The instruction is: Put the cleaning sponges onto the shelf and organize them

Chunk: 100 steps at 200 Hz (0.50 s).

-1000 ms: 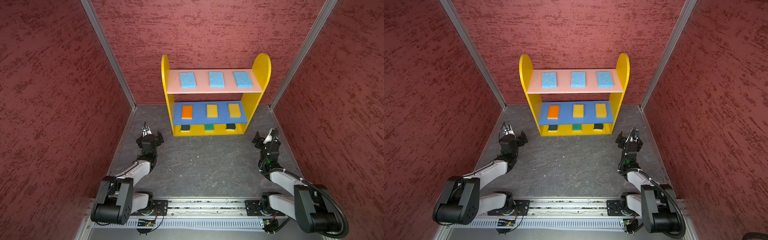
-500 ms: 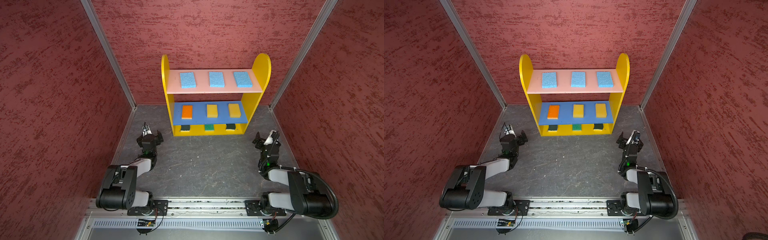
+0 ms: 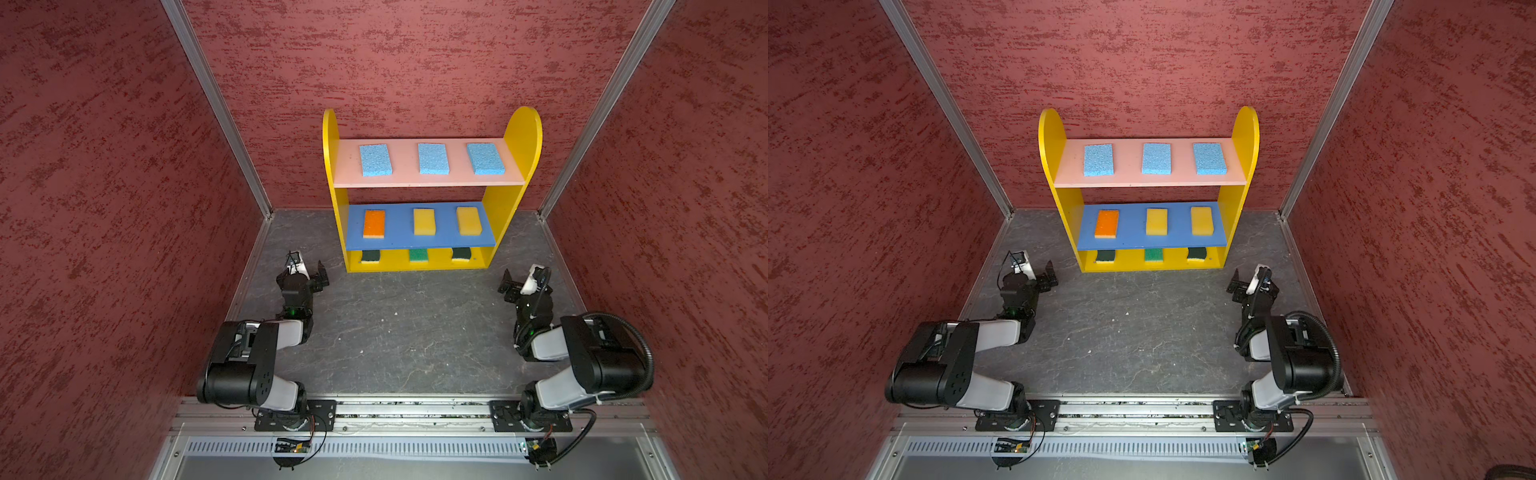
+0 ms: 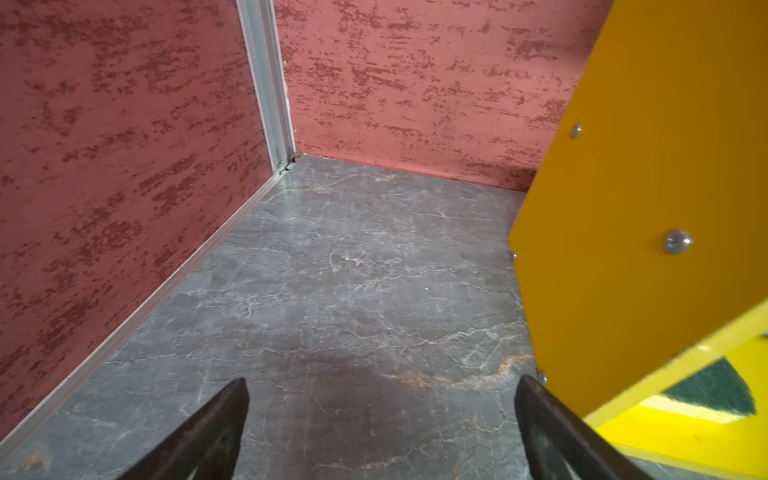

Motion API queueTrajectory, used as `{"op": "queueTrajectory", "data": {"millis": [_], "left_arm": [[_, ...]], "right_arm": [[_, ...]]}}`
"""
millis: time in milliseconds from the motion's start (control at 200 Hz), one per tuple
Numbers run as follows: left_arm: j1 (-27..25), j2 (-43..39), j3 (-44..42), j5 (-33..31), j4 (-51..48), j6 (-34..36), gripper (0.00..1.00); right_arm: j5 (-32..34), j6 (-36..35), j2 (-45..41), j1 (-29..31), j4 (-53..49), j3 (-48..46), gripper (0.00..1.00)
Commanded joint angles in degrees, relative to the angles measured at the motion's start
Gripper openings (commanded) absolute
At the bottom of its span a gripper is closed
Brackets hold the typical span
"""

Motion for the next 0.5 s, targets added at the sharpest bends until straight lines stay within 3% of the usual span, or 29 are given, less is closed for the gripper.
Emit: {"op": "queueTrajectory", "data": {"millis": [0,281,496], "left_arm": [[0.3,3.7,-1.8,3.9,7.5,1.9,0.99],[0.8,4.0,-0.2,4.4,4.8,1.8,1.00],[1.0,4.0,-0.1,4.5,4.5,1.6,1.00]], "right_arm": [[-3.1,-2.4,0.2,-0.2,5.9,-0.2,0.99],[-0.9,-1.7,-0.1,-0.2,-2.8,4.3,0.99],[-0.5,-1.5,-0.1,-0.3,-3.2,4.5,0.99]]}}
